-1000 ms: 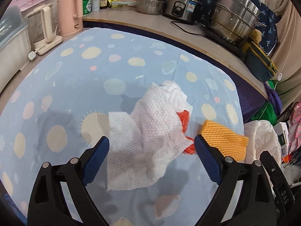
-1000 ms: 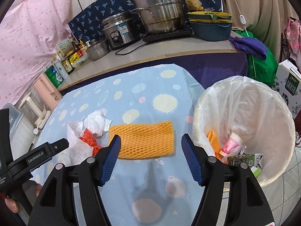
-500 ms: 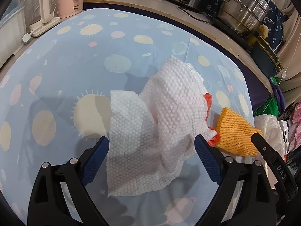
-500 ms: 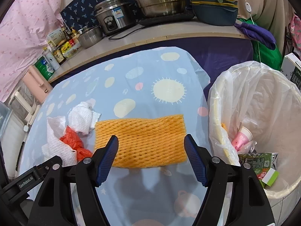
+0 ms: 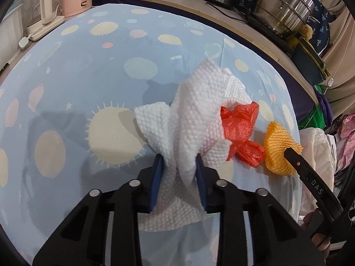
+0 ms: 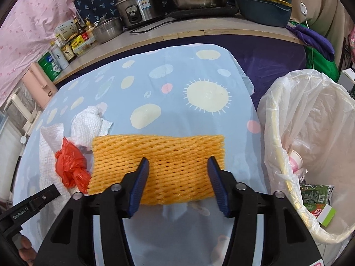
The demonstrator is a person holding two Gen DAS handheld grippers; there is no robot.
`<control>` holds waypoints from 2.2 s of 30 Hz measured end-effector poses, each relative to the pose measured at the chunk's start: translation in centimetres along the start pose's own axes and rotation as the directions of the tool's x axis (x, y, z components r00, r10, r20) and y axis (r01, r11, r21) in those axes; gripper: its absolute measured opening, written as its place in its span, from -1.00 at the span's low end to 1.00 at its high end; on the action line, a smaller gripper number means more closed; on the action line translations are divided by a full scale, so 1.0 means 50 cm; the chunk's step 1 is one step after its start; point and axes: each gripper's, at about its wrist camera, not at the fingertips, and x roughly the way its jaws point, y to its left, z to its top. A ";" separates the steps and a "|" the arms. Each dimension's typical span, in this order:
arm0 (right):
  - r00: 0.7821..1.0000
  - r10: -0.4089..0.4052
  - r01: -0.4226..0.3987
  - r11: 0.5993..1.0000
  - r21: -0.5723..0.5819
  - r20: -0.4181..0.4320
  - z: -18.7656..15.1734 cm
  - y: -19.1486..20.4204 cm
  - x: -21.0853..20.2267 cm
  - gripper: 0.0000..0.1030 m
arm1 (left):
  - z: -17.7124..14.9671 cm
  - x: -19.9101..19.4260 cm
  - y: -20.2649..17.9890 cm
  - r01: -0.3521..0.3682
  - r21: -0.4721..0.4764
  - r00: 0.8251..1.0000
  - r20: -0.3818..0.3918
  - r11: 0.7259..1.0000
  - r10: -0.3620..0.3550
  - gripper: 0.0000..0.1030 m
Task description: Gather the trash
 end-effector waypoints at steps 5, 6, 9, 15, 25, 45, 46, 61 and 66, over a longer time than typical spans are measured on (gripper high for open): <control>1.000 0.015 -0.015 1.000 -0.017 -0.014 -0.001 0.003 -0.001 -0.81 | -0.004 -0.022 0.012 0.004 -0.005 1.000 0.015 1.000 -0.004 -0.80; 1.000 0.021 -0.022 1.000 -0.017 -0.014 -0.002 0.003 -0.004 -0.91 | -0.005 -0.030 0.014 0.005 -0.005 1.000 0.022 1.000 -0.005 -0.81; 1.000 0.030 -0.030 0.999 -0.022 -0.006 -0.004 0.006 -0.016 -0.97 | -0.005 -0.053 0.020 0.003 -0.008 0.999 0.045 1.000 -0.003 -0.81; 0.997 0.062 -0.062 0.998 -0.022 0.039 0.000 0.014 -0.063 -0.98 | 0.001 -0.098 0.021 -0.009 -0.018 0.996 0.088 1.000 0.010 -0.82; 0.989 0.105 -0.102 0.994 -0.033 0.103 0.019 0.009 -0.148 -0.97 | 0.000 -0.162 -0.022 0.001 0.022 0.990 0.143 1.000 -0.004 -0.82; 0.999 0.033 -0.033 0.999 0.014 -0.033 -0.009 -0.024 0.004 -0.25 | -0.005 -0.130 -0.043 -0.019 0.055 0.994 0.113 0.998 0.013 -0.81; 0.999 0.032 -0.032 0.999 0.010 -0.030 -0.011 -0.023 0.004 -0.30 | -0.005 -0.129 -0.043 -0.020 0.055 0.994 0.112 0.998 0.014 -0.81; 0.994 0.080 -0.079 0.997 -0.023 0.075 0.005 -0.010 -0.101 -0.87 | -0.002 -0.159 -0.064 -0.019 0.072 0.990 0.141 0.997 0.009 -0.82; 0.981 0.111 -0.108 0.994 -0.027 0.161 0.033 -0.009 -0.182 -0.88 | 0.005 -0.189 -0.093 -0.007 0.104 0.985 0.173 0.995 -0.012 -0.81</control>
